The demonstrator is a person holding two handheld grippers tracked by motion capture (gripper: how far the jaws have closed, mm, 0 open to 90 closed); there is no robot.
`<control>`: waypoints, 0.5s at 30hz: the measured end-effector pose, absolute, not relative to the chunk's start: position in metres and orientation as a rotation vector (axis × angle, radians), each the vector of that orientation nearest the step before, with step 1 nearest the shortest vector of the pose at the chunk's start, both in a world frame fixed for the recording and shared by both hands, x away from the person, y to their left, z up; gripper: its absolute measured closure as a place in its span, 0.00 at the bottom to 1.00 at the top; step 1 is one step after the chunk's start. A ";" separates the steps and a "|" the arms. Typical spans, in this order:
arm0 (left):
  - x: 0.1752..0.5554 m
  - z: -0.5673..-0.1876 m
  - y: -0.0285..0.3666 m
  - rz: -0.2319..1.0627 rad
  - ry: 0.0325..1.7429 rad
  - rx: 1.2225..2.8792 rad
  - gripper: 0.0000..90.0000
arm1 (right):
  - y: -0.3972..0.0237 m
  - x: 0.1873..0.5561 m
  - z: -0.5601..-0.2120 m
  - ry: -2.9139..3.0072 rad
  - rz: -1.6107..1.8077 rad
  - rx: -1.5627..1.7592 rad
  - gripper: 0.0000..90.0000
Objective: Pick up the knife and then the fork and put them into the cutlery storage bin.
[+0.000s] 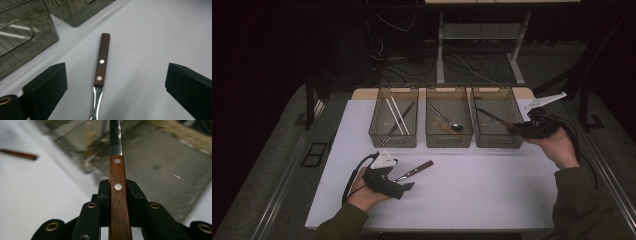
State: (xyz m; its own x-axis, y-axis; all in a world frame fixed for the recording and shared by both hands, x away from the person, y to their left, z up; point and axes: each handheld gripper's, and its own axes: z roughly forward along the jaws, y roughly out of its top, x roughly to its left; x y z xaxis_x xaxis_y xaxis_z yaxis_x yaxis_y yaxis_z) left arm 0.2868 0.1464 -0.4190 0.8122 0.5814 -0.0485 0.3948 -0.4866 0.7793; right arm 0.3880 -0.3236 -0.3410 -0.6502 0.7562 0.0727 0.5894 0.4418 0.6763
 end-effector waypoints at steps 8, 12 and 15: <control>0.289 -0.422 0.147 0.286 0.730 2.143 0.00 | -0.332 0.427 -0.348 2.384 0.920 1.339 0.84; 0.290 -0.423 0.149 0.280 0.725 2.160 0.00 | -0.326 0.442 -0.357 2.377 0.870 1.391 0.84; 0.290 -0.423 0.150 0.278 0.716 2.155 0.00 | -0.318 0.450 -0.365 2.381 0.821 1.414 0.84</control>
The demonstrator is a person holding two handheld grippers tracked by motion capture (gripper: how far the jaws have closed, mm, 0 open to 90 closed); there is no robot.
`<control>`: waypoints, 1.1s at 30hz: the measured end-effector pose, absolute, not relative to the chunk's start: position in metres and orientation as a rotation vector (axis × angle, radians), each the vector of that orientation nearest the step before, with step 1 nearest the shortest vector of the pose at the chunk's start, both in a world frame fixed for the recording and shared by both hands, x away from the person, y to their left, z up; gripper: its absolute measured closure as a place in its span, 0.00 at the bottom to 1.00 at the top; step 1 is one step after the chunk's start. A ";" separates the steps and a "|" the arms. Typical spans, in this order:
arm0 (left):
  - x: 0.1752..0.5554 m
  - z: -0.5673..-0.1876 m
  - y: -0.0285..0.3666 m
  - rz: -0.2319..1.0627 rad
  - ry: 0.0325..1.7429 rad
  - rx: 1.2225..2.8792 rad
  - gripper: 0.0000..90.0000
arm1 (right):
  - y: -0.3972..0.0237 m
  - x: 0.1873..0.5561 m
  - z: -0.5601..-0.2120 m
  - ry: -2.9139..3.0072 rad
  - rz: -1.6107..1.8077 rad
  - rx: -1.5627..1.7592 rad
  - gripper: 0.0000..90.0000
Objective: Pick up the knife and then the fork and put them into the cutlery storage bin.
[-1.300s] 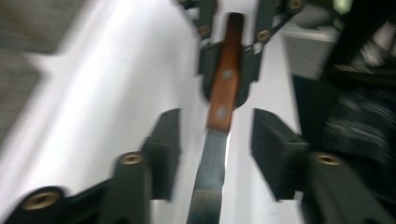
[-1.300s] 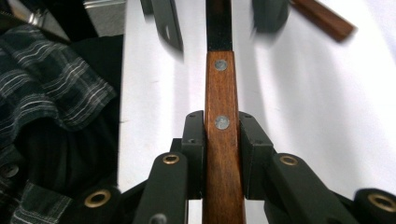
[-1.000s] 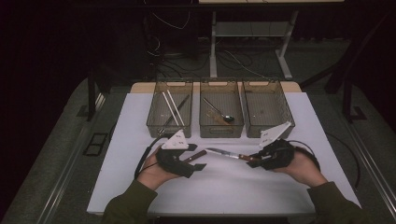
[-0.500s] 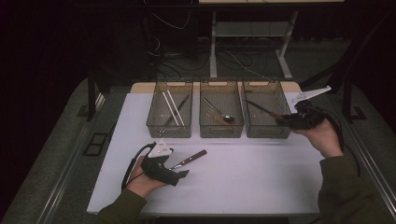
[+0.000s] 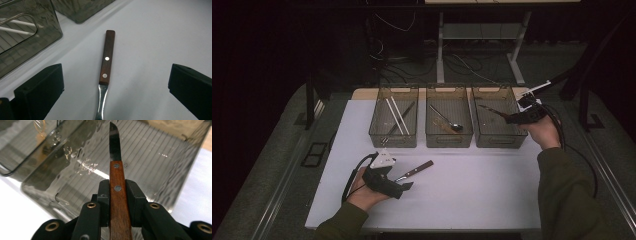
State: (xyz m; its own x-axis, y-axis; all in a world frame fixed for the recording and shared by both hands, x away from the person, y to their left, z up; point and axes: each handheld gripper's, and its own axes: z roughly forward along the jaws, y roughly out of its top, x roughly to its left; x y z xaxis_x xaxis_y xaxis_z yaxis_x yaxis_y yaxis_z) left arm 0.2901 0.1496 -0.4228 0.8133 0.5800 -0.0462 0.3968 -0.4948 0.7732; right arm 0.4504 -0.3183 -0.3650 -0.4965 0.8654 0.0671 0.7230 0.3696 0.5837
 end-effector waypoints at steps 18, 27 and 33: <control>0.290 -0.423 0.150 0.260 0.721 2.143 0.00 | -0.311 0.463 -0.387 2.374 0.784 1.462 0.83; 0.291 -0.423 0.150 0.260 0.722 2.145 0.00 | -0.325 0.451 -0.376 2.286 0.938 1.443 0.47; 0.294 -0.420 0.153 0.250 0.720 2.140 0.04 | -0.328 0.417 -0.367 2.254 1.069 1.307 0.34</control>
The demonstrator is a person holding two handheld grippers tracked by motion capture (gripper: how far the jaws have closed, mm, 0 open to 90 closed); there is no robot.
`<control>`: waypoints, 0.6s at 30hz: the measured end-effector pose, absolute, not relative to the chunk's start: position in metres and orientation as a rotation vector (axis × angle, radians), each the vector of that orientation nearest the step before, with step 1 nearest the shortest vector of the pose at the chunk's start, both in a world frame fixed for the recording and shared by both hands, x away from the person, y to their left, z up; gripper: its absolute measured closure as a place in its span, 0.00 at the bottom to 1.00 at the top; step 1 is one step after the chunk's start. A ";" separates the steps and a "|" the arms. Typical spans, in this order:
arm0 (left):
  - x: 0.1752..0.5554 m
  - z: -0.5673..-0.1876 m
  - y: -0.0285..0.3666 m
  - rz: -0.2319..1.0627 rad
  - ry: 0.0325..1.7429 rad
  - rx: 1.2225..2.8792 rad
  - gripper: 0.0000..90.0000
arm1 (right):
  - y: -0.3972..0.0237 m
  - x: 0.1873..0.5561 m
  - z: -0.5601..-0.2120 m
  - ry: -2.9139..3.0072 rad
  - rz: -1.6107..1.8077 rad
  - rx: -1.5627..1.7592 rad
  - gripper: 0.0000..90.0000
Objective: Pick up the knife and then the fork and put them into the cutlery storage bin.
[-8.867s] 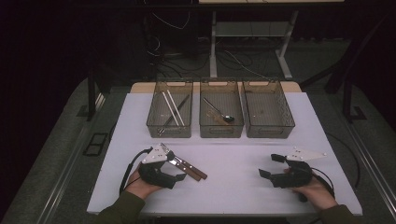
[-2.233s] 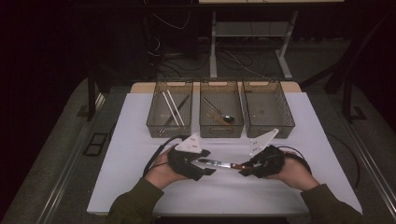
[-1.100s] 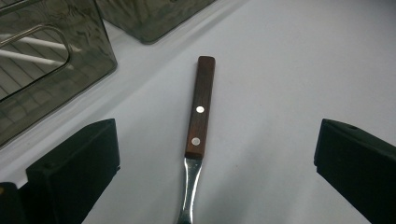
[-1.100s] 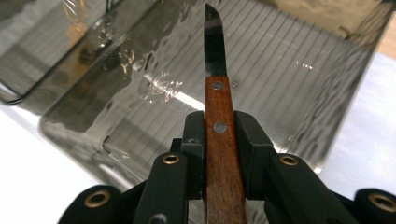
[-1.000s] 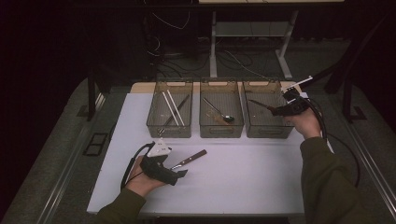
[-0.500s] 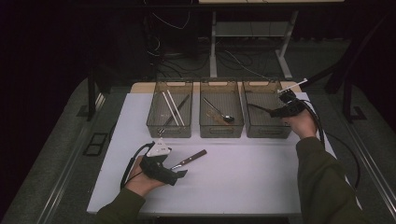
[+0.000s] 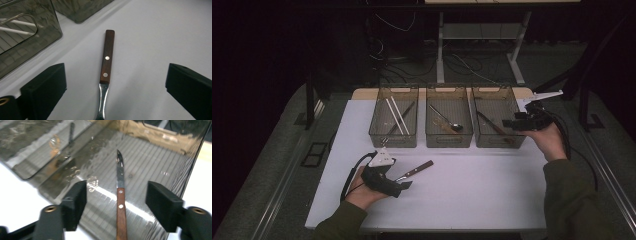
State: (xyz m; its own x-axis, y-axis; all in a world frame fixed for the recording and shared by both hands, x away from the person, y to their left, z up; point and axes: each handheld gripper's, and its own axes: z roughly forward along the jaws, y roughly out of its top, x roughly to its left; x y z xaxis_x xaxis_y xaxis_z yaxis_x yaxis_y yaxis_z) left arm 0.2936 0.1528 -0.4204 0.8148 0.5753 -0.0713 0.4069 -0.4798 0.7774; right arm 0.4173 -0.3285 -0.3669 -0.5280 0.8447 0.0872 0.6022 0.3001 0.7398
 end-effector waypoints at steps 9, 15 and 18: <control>0.307 -0.418 0.159 0.233 0.695 2.147 0.34 | -0.313 0.362 -0.371 2.311 1.161 1.121 0.22; 0.318 -0.427 0.153 0.170 0.689 2.202 0.55 | -0.303 0.333 -0.380 2.313 1.253 1.086 0.21; 0.321 -0.431 0.147 0.144 0.674 2.237 0.61 | -0.298 0.321 -0.386 2.302 1.285 1.054 0.19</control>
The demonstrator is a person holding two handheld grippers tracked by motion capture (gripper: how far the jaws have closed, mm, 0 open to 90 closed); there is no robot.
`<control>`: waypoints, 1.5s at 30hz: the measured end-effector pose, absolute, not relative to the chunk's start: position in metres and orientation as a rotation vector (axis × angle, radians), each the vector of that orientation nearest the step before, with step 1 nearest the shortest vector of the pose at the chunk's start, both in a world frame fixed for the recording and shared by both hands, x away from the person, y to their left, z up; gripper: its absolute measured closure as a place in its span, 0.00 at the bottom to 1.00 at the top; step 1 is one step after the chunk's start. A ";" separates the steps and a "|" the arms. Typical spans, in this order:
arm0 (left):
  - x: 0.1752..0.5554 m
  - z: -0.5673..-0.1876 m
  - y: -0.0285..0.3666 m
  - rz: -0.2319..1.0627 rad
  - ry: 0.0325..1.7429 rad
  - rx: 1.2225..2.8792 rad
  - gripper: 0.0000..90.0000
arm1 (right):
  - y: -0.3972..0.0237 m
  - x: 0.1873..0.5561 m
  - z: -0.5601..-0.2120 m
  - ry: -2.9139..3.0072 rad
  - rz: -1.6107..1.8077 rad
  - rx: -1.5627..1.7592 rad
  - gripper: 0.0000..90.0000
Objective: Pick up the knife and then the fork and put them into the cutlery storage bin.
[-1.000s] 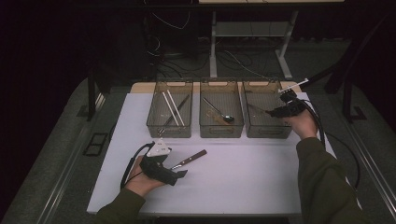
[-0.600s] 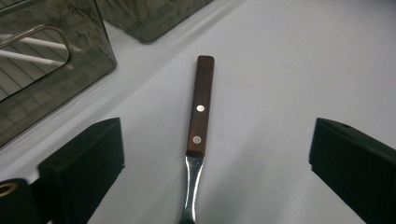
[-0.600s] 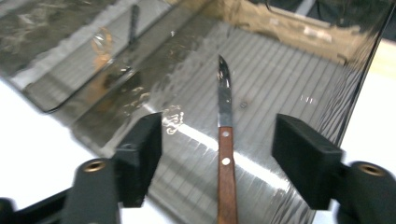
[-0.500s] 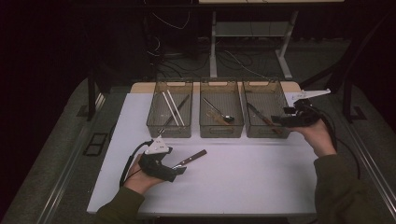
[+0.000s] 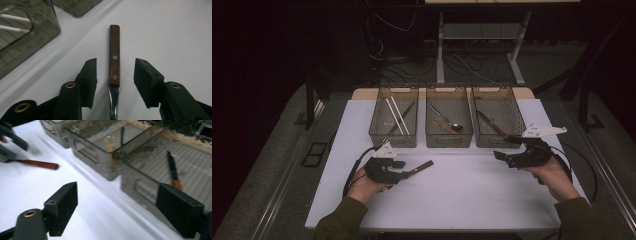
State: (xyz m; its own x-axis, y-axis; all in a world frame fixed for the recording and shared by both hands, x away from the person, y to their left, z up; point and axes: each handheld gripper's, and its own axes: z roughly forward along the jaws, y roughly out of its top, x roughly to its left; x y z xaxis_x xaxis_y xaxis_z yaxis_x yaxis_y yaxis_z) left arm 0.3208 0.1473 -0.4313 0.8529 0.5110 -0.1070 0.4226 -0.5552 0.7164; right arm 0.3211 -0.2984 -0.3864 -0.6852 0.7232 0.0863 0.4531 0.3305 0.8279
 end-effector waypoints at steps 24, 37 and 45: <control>0.323 -0.440 0.131 0.191 0.627 2.394 0.82 | -0.282 0.264 -0.442 2.369 1.352 1.021 0.14; 0.326 -0.440 0.133 0.146 0.612 2.383 0.86 | -0.278 0.266 -0.439 2.395 1.329 0.986 0.14; 0.321 -0.427 0.127 0.084 0.573 2.348 0.86 | -0.272 0.269 -0.429 2.452 1.339 0.908 0.14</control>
